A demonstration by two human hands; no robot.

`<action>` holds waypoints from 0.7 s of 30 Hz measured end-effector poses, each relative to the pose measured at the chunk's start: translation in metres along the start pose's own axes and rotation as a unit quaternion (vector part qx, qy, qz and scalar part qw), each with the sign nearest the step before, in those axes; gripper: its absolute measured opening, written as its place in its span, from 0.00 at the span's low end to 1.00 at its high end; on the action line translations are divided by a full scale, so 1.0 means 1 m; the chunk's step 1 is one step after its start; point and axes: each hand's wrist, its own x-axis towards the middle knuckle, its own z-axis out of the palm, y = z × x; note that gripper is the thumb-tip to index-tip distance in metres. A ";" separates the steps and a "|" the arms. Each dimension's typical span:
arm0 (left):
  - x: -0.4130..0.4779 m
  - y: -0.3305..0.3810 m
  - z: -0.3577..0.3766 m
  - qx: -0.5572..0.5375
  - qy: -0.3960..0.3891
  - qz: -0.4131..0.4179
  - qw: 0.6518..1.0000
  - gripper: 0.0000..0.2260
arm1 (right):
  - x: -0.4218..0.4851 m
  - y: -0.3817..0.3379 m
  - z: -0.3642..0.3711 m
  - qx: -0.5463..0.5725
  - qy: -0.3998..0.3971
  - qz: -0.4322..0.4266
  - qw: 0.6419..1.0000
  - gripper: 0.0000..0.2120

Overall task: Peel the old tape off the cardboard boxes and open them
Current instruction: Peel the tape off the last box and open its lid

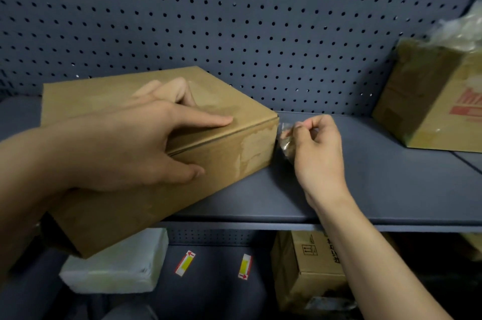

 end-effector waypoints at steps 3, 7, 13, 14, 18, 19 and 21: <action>0.002 -0.001 -0.003 0.004 -0.026 -0.001 1.000 0.36 | 0.002 0.003 0.000 -0.009 0.000 0.014 1.000 0.07; 0.000 -0.002 -0.004 0.000 -0.040 -0.001 0.999 0.37 | 0.002 0.004 -0.002 0.000 0.009 0.018 1.000 0.10; -0.009 -0.008 -0.012 -0.010 -0.034 -0.038 0.999 0.37 | -0.003 -0.003 -0.003 0.104 -0.105 0.020 0.989 0.10; -0.012 -0.008 -0.012 -0.002 -0.039 -0.050 0.998 0.37 | -0.004 -0.003 -0.003 0.111 -0.140 0.019 0.984 0.10; -0.019 0.008 -0.010 0.037 -0.017 -0.093 0.995 0.26 | -0.006 -0.004 -0.005 0.122 -0.230 0.000 0.965 0.09; -0.018 0.014 -0.008 0.058 -0.004 -0.108 0.992 0.25 | -0.007 -0.005 -0.006 0.124 -0.244 -0.007 0.962 0.08; -0.012 0.026 -0.002 0.096 0.027 -0.123 0.987 0.25 | -0.008 -0.006 -0.007 0.120 -0.267 -0.019 0.956 0.07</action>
